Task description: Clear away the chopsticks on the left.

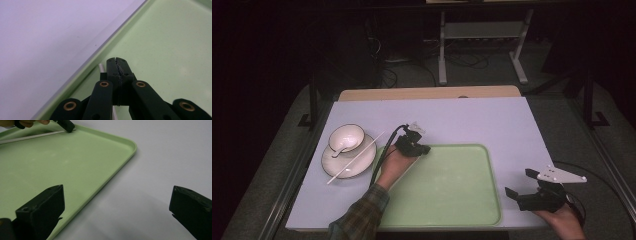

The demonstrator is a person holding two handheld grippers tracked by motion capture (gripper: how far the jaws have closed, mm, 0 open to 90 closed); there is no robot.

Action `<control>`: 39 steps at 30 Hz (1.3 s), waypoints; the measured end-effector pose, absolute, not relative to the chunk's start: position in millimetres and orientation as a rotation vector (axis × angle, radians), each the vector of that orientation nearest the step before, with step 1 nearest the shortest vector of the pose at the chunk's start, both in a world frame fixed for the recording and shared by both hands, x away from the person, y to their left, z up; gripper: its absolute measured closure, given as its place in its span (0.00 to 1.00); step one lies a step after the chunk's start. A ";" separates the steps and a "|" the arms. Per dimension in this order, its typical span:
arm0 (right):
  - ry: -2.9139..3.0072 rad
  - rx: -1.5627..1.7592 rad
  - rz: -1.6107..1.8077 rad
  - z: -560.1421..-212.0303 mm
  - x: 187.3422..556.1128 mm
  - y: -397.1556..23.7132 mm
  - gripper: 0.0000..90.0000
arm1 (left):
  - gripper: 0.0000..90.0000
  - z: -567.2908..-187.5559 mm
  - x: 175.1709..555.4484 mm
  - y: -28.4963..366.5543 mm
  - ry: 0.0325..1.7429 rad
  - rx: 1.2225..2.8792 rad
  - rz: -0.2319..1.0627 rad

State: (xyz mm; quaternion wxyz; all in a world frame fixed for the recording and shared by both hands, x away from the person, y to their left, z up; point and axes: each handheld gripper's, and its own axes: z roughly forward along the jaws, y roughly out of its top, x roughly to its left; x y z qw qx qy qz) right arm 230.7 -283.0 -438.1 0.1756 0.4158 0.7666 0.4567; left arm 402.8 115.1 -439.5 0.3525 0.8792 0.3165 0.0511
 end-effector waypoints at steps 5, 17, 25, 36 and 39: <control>2.170 1.179 1.294 -438.1 230.6 -283.2 0.00 | 1.00 -438.9 402.1 127.2 0.847 2.271 0.143; 2.171 1.181 1.290 -438.2 230.6 -282.7 0.00 | 1.00 -438.6 400.6 155.7 0.907 2.250 0.166; 2.170 1.179 1.290 -438.3 230.6 -283.1 0.00 | 1.00 -436.9 398.7 174.0 0.956 2.255 0.198; 2.172 1.181 1.288 -438.4 230.5 -282.6 0.00 | 1.00 -432.8 391.1 185.8 0.956 2.239 0.179; 2.173 1.182 1.288 -438.8 230.7 -282.6 0.00 | 1.00 -429.2 380.5 188.4 0.937 2.234 0.166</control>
